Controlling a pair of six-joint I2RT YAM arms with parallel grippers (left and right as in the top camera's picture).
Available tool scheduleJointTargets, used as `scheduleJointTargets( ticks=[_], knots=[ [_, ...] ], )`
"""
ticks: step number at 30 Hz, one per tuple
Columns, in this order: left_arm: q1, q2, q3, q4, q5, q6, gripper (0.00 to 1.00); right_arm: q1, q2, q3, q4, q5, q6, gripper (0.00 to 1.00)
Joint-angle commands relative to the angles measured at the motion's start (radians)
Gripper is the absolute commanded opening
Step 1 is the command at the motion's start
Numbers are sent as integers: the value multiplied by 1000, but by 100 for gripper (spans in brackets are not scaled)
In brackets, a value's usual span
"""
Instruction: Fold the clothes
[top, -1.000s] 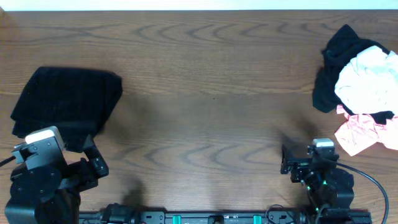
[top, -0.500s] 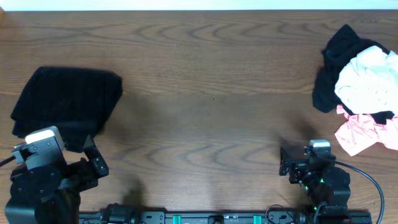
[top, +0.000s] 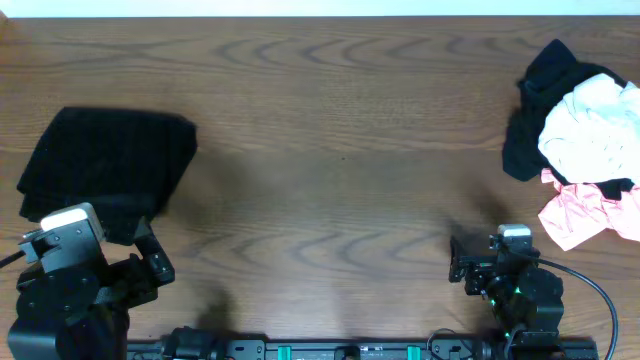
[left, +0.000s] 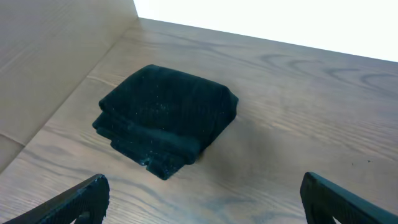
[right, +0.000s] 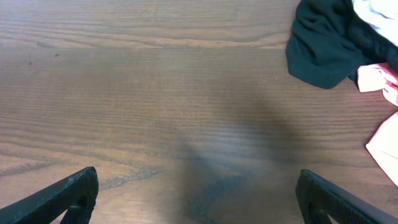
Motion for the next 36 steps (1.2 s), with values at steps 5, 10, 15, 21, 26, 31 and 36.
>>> scheduleJointTargets(
  ticks=[5,10,15,21,26,31,36],
  knots=[
    [2,-14,-47,68,-24,20,98,-6,-9,-2,-2,-4,-5,99],
    [21,-71,-235,317,122,115,98,-6,-9,-2,-2,-5,-5,99],
    [64,-161,-497,628,299,158,98,-6,-9,-2,-2,-4,-5,99],
    [121,-274,-770,807,402,158,98,-6,-9,-2,-2,-4,-5,99],
    [121,-373,-932,907,404,158,98,-6,-9,-2,-2,-4,-5,99],
    [121,-472,-1047,946,399,158,98,-6,-9,-2,-2,-4,-5,99],
    [121,-566,-1143,947,392,158,98,-6,-9,-2,-2,-4,-5,99]
  ],
)
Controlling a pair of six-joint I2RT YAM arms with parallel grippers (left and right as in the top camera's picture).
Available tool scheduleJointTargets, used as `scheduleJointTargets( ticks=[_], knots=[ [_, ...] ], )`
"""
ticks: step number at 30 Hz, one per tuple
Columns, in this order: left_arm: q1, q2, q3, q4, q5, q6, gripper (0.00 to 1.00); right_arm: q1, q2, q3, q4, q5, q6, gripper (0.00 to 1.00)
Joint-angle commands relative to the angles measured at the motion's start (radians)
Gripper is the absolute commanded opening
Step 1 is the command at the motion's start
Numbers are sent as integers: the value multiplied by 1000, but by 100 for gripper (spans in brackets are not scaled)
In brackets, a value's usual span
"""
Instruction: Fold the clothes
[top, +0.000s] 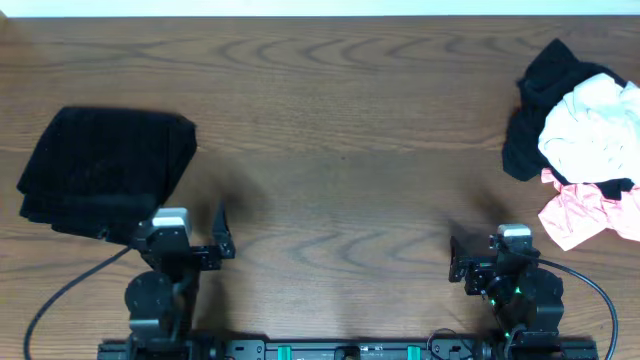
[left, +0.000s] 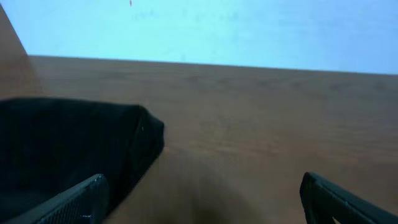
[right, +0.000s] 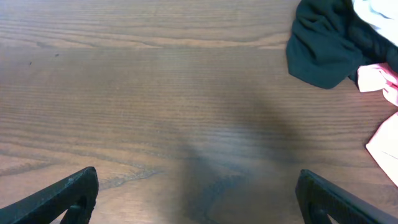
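A black garment (top: 105, 165) lies folded into a thick square at the table's left; in the left wrist view the black garment (left: 68, 146) shows side-on at the left. An unfolded heap of clothes (top: 580, 140), black, white and pink, sits at the right edge, and its black garment (right: 323, 43) and a pink piece (right: 382, 140) show in the right wrist view. My left gripper (top: 182, 240) (left: 202, 208) is open and empty, low at the front, just right of the folded garment's near corner. My right gripper (top: 505, 262) (right: 199, 205) is open and empty at the front right, short of the heap.
The wooden table (top: 340, 150) runs between the folded garment and the heap. Both arm bases stand at the near edge. A pale wall (left: 205, 28) rises beyond the far edge.
My left arm has moved right from the front left corner, where it overlapped the folded garment's near edge, and now sits lower with its camera level across the table. My right arm has not moved.
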Motion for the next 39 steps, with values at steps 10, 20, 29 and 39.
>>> scheduleJointTargets(
  ticks=[10,20,29,39],
  knots=[
    [3,-111,-144,22,2,10,98,-6,-9,-2,-2,-4,-5,99],
    [3,-109,-172,25,2,10,98,-6,-9,-2,-2,-4,-5,99],
    [3,-109,-172,25,2,10,98,-6,-9,-2,-2,-4,-5,99],
    [3,-109,-172,25,2,10,98,-6,-9,-2,-2,-4,-5,99]
  ],
)
